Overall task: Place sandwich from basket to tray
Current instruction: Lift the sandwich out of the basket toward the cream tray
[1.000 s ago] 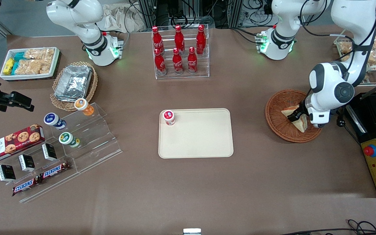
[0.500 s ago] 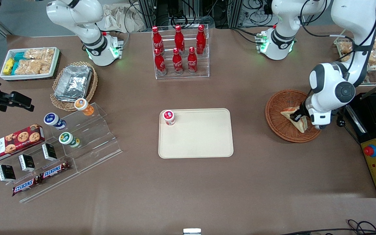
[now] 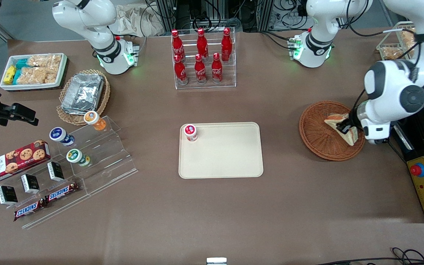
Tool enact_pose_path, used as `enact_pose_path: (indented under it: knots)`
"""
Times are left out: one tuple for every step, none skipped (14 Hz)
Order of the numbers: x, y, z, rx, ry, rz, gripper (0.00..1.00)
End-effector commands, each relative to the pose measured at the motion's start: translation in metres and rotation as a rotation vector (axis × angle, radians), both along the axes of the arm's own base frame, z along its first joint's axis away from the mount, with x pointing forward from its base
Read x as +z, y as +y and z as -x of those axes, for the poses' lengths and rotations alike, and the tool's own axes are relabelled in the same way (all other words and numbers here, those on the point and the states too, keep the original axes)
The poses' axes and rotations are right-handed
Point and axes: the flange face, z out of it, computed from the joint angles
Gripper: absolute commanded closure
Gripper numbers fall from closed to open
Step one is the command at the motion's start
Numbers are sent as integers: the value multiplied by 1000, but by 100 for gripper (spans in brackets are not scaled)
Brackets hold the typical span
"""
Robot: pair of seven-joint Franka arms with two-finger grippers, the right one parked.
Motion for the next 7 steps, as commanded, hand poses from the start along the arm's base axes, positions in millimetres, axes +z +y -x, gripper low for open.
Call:
enact_pose_path:
  knots:
    - [62,-6,-29,-1,7,0,61]
    - [78,-15,-34,-24,-5,1,61]
    - [88,-22,-37,-45,-18,-6,61]
    - [96,-34,-39,-68,-33,-7,61]
    - [105,-46,-42,-89,-52,-5,61]
    - [110,-56,-44,-110,-65,-5,61]
    - [114,-71,-44,-147,-73,-14,61]
